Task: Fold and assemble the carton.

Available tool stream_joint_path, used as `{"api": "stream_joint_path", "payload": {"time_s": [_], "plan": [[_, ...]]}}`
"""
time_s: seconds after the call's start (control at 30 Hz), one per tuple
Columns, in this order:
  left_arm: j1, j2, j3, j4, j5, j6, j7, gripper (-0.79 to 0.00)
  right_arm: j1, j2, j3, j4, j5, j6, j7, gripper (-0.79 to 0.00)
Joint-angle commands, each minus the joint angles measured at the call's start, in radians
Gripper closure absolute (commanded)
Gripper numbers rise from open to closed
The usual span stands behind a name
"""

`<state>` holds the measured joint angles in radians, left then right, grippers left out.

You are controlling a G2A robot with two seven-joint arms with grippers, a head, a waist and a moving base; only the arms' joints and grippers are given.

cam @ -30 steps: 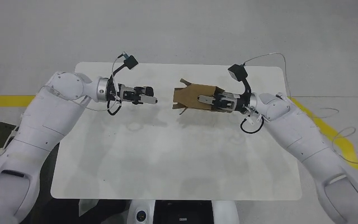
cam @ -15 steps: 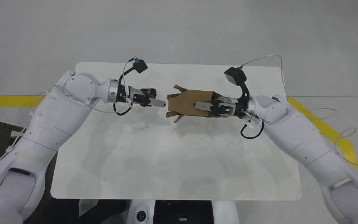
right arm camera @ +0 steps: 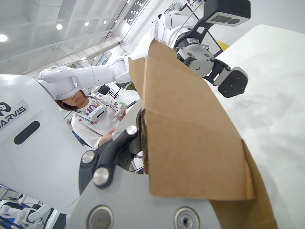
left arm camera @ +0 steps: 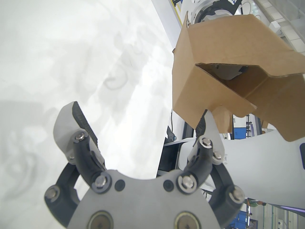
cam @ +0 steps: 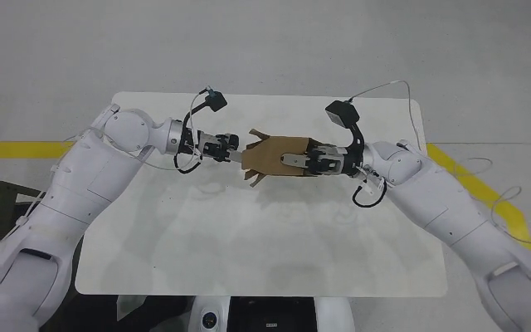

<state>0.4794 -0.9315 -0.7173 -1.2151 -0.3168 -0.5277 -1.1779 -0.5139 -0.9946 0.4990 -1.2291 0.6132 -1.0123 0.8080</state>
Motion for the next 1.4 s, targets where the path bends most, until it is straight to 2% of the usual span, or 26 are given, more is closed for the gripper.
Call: {"api": "stream_joint_path", "payload": {"time_s": [0.0,1.13,1.37], "plan": [[0.001,-0.002,-0.003,-0.001,-0.006,-0.001,-0.006,-0.785,0.002,-0.002,-0.005,-0.005,0.0,0.0,0.0,0.0],[0.018,-0.021,-0.069,0.027,-0.057,-0.008,-0.066,-0.785,0.048,-0.028,-0.092,-0.029,0.011,0.0,0.0,0.0],[0.021,-0.023,-0.082,0.036,-0.057,-0.009,-0.079,-0.785,0.035,-0.028,-0.032,0.021,0.064,0.0,0.0,0.0]]}}
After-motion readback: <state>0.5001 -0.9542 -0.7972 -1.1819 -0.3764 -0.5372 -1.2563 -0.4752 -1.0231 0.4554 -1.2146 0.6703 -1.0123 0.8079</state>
